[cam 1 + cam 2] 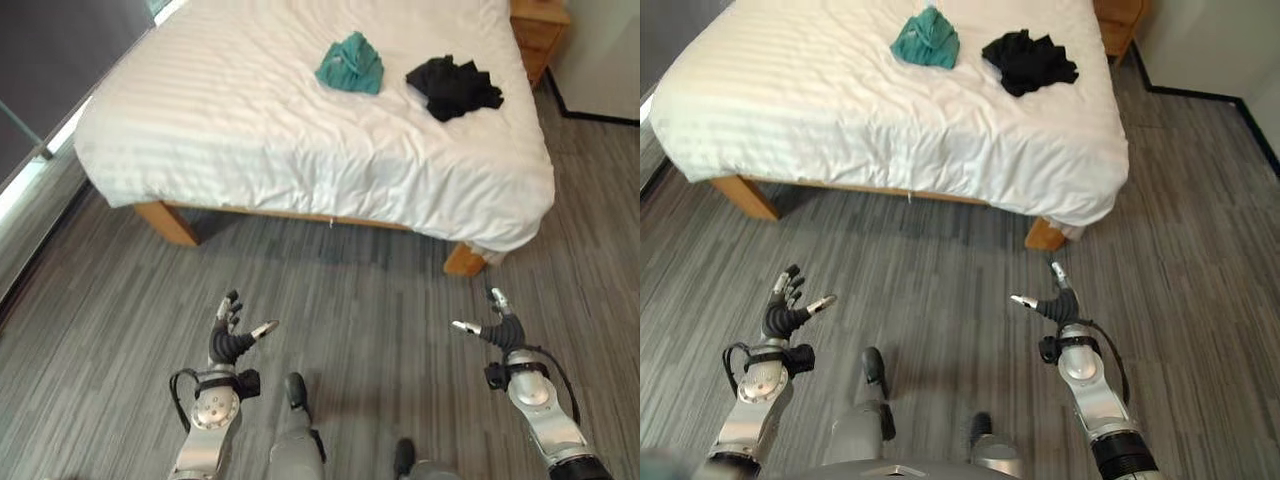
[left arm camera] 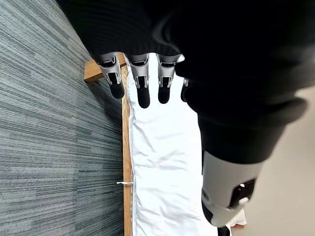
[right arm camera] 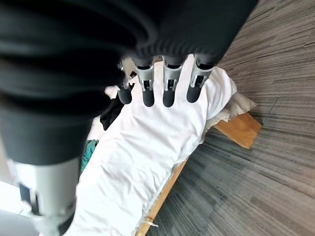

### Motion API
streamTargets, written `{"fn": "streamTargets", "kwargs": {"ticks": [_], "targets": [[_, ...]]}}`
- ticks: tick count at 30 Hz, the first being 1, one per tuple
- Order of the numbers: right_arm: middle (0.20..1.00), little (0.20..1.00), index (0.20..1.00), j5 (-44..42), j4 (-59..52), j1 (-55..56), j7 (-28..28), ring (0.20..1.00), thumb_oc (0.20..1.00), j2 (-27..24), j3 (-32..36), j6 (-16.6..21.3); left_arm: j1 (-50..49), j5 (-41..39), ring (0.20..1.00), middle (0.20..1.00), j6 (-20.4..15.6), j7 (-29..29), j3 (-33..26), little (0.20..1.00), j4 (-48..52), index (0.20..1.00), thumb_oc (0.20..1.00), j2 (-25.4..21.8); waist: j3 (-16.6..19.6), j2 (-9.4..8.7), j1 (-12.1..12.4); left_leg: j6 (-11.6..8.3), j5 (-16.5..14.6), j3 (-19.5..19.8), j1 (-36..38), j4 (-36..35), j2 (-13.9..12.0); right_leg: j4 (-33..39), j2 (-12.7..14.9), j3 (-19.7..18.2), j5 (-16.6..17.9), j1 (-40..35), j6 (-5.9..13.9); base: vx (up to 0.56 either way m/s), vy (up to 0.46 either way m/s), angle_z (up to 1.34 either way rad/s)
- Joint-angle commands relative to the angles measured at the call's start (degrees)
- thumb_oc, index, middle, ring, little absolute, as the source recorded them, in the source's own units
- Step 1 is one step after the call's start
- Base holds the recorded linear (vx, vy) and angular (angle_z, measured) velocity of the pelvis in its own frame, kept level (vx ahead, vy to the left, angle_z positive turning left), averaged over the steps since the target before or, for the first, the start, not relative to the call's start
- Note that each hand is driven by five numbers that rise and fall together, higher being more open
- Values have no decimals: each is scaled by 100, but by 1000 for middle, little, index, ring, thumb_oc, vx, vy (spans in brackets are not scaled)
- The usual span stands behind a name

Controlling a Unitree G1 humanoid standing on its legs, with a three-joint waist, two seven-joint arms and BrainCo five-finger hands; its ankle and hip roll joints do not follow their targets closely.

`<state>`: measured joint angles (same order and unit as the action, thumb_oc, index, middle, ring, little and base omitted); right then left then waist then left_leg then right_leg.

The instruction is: Pick up bed clothes into laundry basket.

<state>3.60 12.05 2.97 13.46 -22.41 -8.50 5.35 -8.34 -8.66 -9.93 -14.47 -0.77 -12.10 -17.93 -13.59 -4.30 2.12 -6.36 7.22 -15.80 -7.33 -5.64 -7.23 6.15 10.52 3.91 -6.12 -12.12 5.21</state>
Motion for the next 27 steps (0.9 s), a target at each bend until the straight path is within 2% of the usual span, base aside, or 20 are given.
{"fn": "streamTargets", "kwargs": {"ticks": [1, 2, 3, 4, 5, 6, 7, 9, 10, 11, 12, 13, 15, 16, 18, 20, 23, 24, 25, 27], "targets": [[1000, 1000, 1000, 198, -151, -311, -13, 1000, 1000, 79, -144, 260, 6, 188, 1000, 1000, -132, 132, -16, 1000, 283, 1000, 1000, -433, 341, -155, 27, 95, 271, -74, -34, 64, -37, -1333, -398, 173, 22, -372, 321, 325, 164, -50], [1000, 1000, 1000, 268, -40, -387, -1, 1000, 1000, 126, -182, 214, 145, 228, 1000, 1000, -96, 135, 48, 1000, 189, 1000, 1000, -650, 244, -237, -52, 251, 45, -177, 325, 64, 34, -2624, -352, 131, 767, 249, 619, 325, 163, -37], [1000, 1000, 1000, 269, -38, -395, 0, 1000, 1000, 129, -182, 213, 152, 226, 1000, 1000, -97, 135, 46, 1000, 185, 1000, 1000, -652, 254, -221, -33, 250, 59, -193, 304, 64, 6, -2629, -375, 108, 787, 285, 613, 270, 175, -36], [1000, 1000, 1000, 304, -40, -449, 6, 1000, 1000, 125, -201, 182, 209, 201, 1000, 1000, -107, 111, 42, 1000, 161, 1000, 1000, -727, 191, -192, -90, 309, -27, -220, 438, 64, -12, -3269, -370, 140, 1112, 649, 731, 249, 188, -1], [1000, 1000, 1000, 368, -63, -500, 47, 1000, 1000, 135, -185, 180, 277, 216, 1000, 1000, -126, 67, 33, 1000, 206, 1000, 1000, -825, 118, -55, -169, 364, -201, -329, 691, 64, -115, -4094, -154, 517, 1388, 1217, 813, 254, 187, 8], [1000, 1000, 1000, 370, -62, -505, 48, 1000, 1000, 133, -183, 179, 283, 216, 1000, 1000, -127, 67, 34, 1000, 203, 1000, 1000, -823, 125, -62, -167, 367, -202, -333, 675, 64, -105, -4141, -140, 509, 1370, 1256, 813, 427, 222, -4], [1000, 1000, 1000, 417, -94, -555, 72, 1000, 1000, 113, -148, 167, 393, 187, 1000, 1000, -131, 55, 43, 1000, 202, 1000, 1000, -878, 117, -60, -243, 344, -439, -434, 861, 64, -74, -4002, 376, 1068, 1294, 1489, 793, 212, 81, 0], [1000, 1000, 1000, 463, -176, -569, 82, 1000, 1000, 46, -111, 163, 431, 161, 1000, 1000, -142, 78, 65, 1000, 236, 1000, 1000, -899, 71, -59, -338, 342, -445, -480, 924, 64, -57, -3744, 417, 1324, 1174, 1588, 643, 274, 70, 12], [1000, 1000, 1000, 491, -237, -572, 77, 1000, 1000, -1, -82, 168, 430, 147, 1000, 1000, -145, 98, 76, 1000, 244, 1000, 1000, -887, 69, -67, -384, 317, -492, -456, 983, 64, -31, -3410, 346, 1384, 1048, 1713, 570, 489, -26, 3], [1000, 1000, 1000, 539, -333, -592, 104, 1000, 1000, -174, -15, 185, 437, 97, 1000, 1000, -151, 164, 105, 1000, 252, 1000, 1000, -873, 98, -134, -518, 229, -625, -410, 1119, 64, 49, -2130, 69, 1381, 831, 1766, 458, 371, -60, -8], [1000, 1000, 1000, 538, -335, -590, 104, 1000, 1000, -176, -15, 184, 435, 97, 1000, 1000, -152, 165, 105, 1000, 251, 1000, 1000, -871, 90, -119, -522, 222, -630, -405, 1132, 64, 31, -2079, 45, 1397, 851, 1726, 454, 414, -109, -5], [1000, 1000, 1000, 538, -379, -635, 111, 1000, 1000, -246, 33, 183, 433, 93, 1000, 1000, -144, 223, 100, 1000, 235, 1000, 1000, -873, 115, -189, -599, 169, -749, -408, 1248, 64, 87, -1339, -54, 1395, 900, 1824, 454, 267, -68, -3], [1000, 1000, 1000, 562, -419, -777, 133, 1000, 1000, -333, 43, 154, 486, 134, 1000, 1000, -123, 261, 78, 1000, 181, 1000, 1000, -858, 148, -214, -659, 110, -931, -439, 1436, 64, 108, -528, -84, 1477, 1182, 1925, 520, 406, -65, 3], [1000, 1000, 1000, 598, -428, -831, 157, 1000, 1000, -343, 56, 133, 510, 200, 1000, 1000, -106, 263, 75, 1000, 148, 1000, 1000, -849, 180, -202, -678, 68, -1068, -409, 1567, 64, 107, -310, -71, 1503, 1233, 2010, 604, 383, -47, -1], [1000, 1000, 1000, 692, -517, -925, 166, 1000, 1000, -407, 59, 134, 576, 289, 1000, 1000, -157, 273, 89, 1000, 142, 1000, 1000, -810, 169, -208, -764, 69, -1213, -506, 1800, 64, 150, -212, -47, 1546, 1407, 2209, 605, 364, -63, -6], [1000, 1000, 1000, 907, -575, -948, 220, 1000, 1000, -572, 87, 119, 607, 285, 1000, 1000, -225, 261, 181, 1000, 122, 1000, 1000, -694, 319, -265, -848, 143, -1560, -328, 2215, 64, 376, -142, -38, 1315, 1520, 1939, 498, 510, -79, 20], [1000, 1000, 1000, 1137, -588, -1107, 346, 1000, 1000, -727, 69, 97, 614, 266, 1000, 1000, -246, 213, 242, 1000, 119, 1000, 1000, -594, 356, -148, -835, 73, -1518, -287, 2411, 259, 402, -152, -17, 1477, 1520, 1624, 440, 413, -88, 41], [1000, 1000, 1000, 1374, -622, -1297, 495, 1000, 1000, -866, 50, 62, 688, 160, 1000, 1000, -287, 159, 308, 1000, 126, 1000, 1000, -519, 308, -108, -801, -225, -1270, -225, 2073, 1473, 188, -115, -46, 1559, 1383, 1254, 274, 328, -143, 41], [1000, 1000, 1000, 1375, -619, -1302, 497, 1000, 1000, -868, 50, 62, 693, 159, 1000, 1000, -288, 159, 308, 1000, 124, 1000, 1000, -517, 305, -99, -814, -235, -1297, -208, 2040, 1532, 164, -115, -58, 1575, 1378, 1252, 265, 320, -204, 25], [1000, 1000, 1000, 1569, -582, -1579, 674, 1000, 1000, -1017, -20, -2, 796, -47, 1000, 1000, -388, 124, 401, 1000, 150, 1000, 1000, -512, 167, -152, -692, -512, -753, -139, 1435, 2913, -161, -115, -59, 1642, 1166, 973, 56, 204, -142, 15]]}}
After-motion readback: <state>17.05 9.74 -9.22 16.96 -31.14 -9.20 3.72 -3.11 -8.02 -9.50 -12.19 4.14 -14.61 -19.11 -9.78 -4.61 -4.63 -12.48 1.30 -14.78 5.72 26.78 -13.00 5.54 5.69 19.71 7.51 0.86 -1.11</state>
